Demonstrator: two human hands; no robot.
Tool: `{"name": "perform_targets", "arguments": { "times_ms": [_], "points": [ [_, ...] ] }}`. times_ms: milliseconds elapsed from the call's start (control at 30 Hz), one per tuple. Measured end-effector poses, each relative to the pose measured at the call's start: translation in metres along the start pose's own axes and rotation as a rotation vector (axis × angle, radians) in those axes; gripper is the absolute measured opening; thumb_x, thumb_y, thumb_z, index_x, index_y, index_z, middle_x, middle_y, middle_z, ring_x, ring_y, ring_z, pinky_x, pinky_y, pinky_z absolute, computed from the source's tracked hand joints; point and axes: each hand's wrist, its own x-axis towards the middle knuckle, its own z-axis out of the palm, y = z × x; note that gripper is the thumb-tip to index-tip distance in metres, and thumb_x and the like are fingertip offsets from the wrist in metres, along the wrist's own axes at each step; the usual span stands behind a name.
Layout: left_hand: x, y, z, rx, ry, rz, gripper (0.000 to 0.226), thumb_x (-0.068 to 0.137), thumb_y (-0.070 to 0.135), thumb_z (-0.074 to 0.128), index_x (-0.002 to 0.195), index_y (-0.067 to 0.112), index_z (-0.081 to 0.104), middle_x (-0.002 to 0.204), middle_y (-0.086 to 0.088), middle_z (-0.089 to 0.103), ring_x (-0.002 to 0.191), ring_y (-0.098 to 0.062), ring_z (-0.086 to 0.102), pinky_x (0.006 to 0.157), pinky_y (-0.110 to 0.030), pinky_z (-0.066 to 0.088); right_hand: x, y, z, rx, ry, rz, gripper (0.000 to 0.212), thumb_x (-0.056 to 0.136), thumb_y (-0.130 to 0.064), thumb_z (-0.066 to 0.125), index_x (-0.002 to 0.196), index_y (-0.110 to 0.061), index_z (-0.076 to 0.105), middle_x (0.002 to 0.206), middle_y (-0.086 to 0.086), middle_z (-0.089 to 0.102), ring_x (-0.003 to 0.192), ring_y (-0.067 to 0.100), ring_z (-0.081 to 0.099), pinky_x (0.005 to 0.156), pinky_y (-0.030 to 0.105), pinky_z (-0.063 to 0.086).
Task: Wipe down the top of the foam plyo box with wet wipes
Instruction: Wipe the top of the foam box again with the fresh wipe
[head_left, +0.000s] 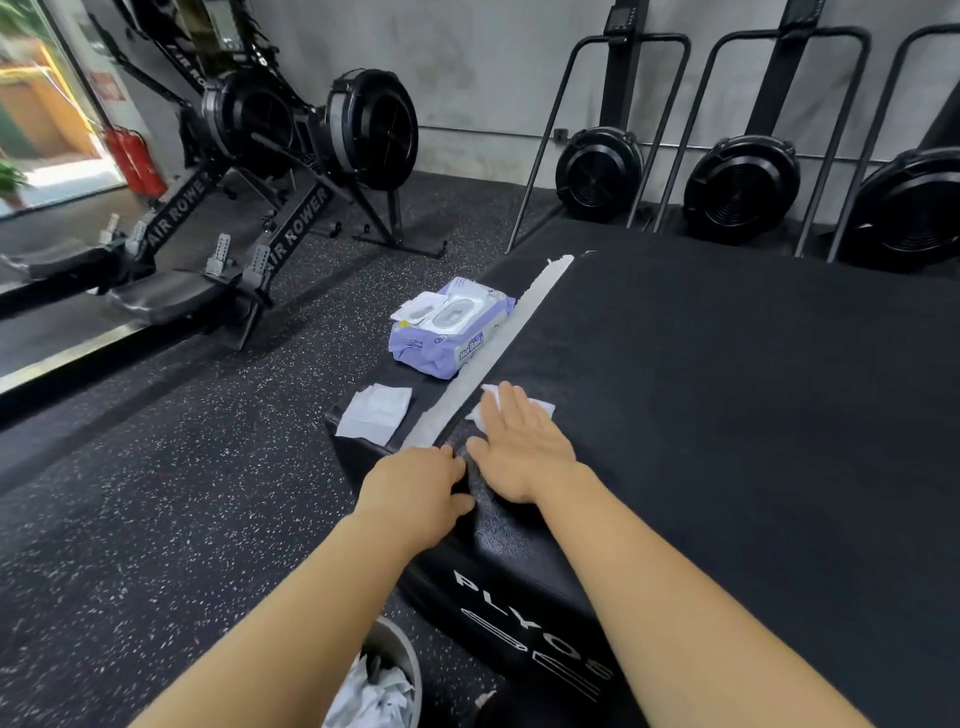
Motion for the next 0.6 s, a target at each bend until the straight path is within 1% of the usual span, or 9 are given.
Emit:
{"name": "perform_targets", "arguments": {
  "times_ms": [67,133,200,300,400,500,600],
  "points": [
    [0.000,0.004,-0.002,-0.008,-0.027,-0.023,0.049,0.099,0.040,0.047,0.144,0.022,0.043,0.155,0.001,0.033,0.137,-0.024,0.038,0.108,-0.037,0.037,-0.018,0.018,-0.001,-0.001,0.029,0.020,0.065,0.105,-0.041,0.022,0.158,-0.014,-0.004,0.165,0.007,-0.016,0.151,0.019,-0.014,0.123,0.036,-0.004],
    [-0.001,0.009,-0.004,0.014,-0.029,-0.034,0.046,0.099,0.037,0.047,0.141,0.018,0.047,0.150,-0.004,0.040,0.134,-0.026,0.042,0.106,-0.039,0.040,-0.039,0.038,-0.002,0.009,0.048,0.061,0.064,0.105,-0.041,0.023,0.158,-0.017,-0.001,0.165,0.005,-0.014,0.151,0.017,-0.012,0.122,0.034,-0.002],
    [-0.002,0.012,-0.005,0.033,-0.024,-0.038,0.044,0.099,0.035,0.047,0.139,0.015,0.049,0.147,-0.007,0.044,0.131,-0.028,0.045,0.104,-0.040,0.042,-0.059,0.055,-0.003,0.026,0.034,0.119,0.063,0.105,-0.042,0.021,0.159,-0.020,-0.004,0.165,0.002,-0.017,0.151,0.016,-0.013,0.121,0.033,-0.003],
    [-0.005,0.011,-0.003,0.042,-0.016,-0.021,0.045,0.100,0.034,0.045,0.141,0.014,0.046,0.149,-0.007,0.040,0.132,-0.028,0.043,0.105,-0.039,0.040,-0.073,0.065,-0.004,0.005,0.012,0.181,0.064,0.106,-0.042,0.018,0.158,-0.017,-0.009,0.164,0.006,-0.021,0.151,0.018,-0.018,0.122,0.034,-0.005],
    [-0.006,0.007,0.000,0.025,0.000,0.007,0.048,0.101,0.035,0.043,0.145,0.017,0.041,0.156,-0.005,0.030,0.139,-0.026,0.035,0.109,-0.039,0.036,-0.064,0.051,-0.002,0.005,0.015,0.239,0.066,0.105,-0.042,0.019,0.158,-0.011,-0.007,0.164,0.011,-0.019,0.151,0.023,-0.019,0.123,0.039,-0.005],
    [-0.003,0.004,0.002,0.026,0.001,0.020,0.050,0.101,0.037,0.041,0.147,0.018,0.038,0.159,-0.003,0.026,0.140,-0.025,0.033,0.111,-0.037,0.035,-0.037,0.026,-0.002,-0.012,0.058,0.263,0.066,0.104,-0.043,0.022,0.156,-0.007,0.004,0.162,0.014,-0.005,0.150,0.028,-0.006,0.122,0.042,0.004],
    [0.001,0.003,0.004,0.056,-0.003,0.022,0.052,0.101,0.039,0.040,0.148,0.019,0.036,0.160,-0.004,0.023,0.140,-0.025,0.033,0.110,-0.035,0.034,-0.002,0.001,-0.005,0.009,0.049,0.252,0.069,0.104,-0.044,0.023,0.157,-0.006,0.002,0.163,0.015,-0.007,0.151,0.029,-0.008,0.122,0.043,0.003]
  ]
}}
